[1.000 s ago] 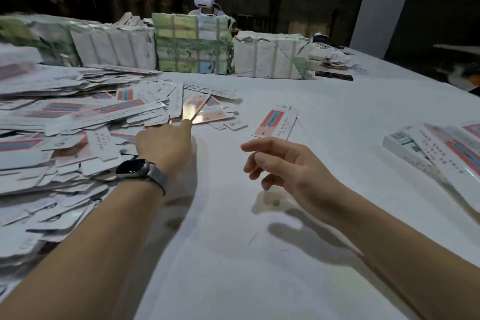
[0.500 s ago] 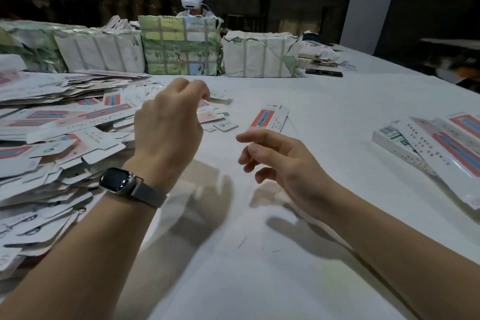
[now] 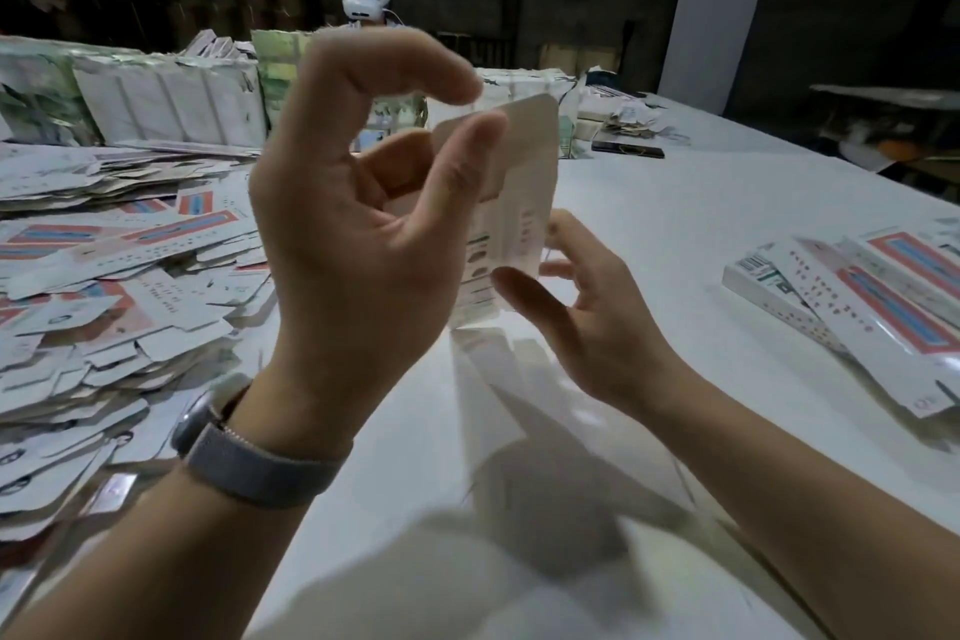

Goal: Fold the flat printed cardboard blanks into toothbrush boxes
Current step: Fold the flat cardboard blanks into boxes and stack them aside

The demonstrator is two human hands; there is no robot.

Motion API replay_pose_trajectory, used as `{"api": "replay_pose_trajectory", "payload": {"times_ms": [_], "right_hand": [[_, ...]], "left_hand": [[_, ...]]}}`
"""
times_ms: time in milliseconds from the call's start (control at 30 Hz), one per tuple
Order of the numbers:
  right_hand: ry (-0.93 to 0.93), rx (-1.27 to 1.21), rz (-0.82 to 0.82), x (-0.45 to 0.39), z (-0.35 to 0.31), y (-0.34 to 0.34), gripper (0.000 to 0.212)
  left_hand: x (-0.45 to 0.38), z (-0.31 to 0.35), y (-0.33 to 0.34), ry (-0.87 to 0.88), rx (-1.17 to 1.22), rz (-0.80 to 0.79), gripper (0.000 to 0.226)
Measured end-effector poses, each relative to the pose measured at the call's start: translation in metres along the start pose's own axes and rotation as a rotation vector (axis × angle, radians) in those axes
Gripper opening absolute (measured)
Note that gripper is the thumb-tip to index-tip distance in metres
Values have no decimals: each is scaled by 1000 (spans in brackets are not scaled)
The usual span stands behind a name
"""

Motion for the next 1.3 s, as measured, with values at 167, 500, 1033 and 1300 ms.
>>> {"api": "replay_pose_trajectory", "payload": {"times_ms": [167, 500, 1033, 1300], "right_hand": [[2, -368, 134, -3, -6, -8, 18], [110, -137, 199, -3, 7, -17, 65], [12, 105, 200, -9, 13, -40, 9], [89, 45, 81, -14, 17, -46, 25]], "left_hand": [[7, -20, 7, -456, 341, -100, 33], [44, -58, 27, -1033, 584, -308, 35], [65, -47, 36, -1349, 795, -698, 55], [64, -46, 43, -1368, 745, -679, 57]]}}
Point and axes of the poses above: each hand's wrist, its own x-axis away from the middle knuckle, its own y-axis out of the palm, z = x × y, the point moved 3 cm from there along -x, towards the middle knuckle, and after that the axes turned 9 degrees about -y, right-handed, at the moved point
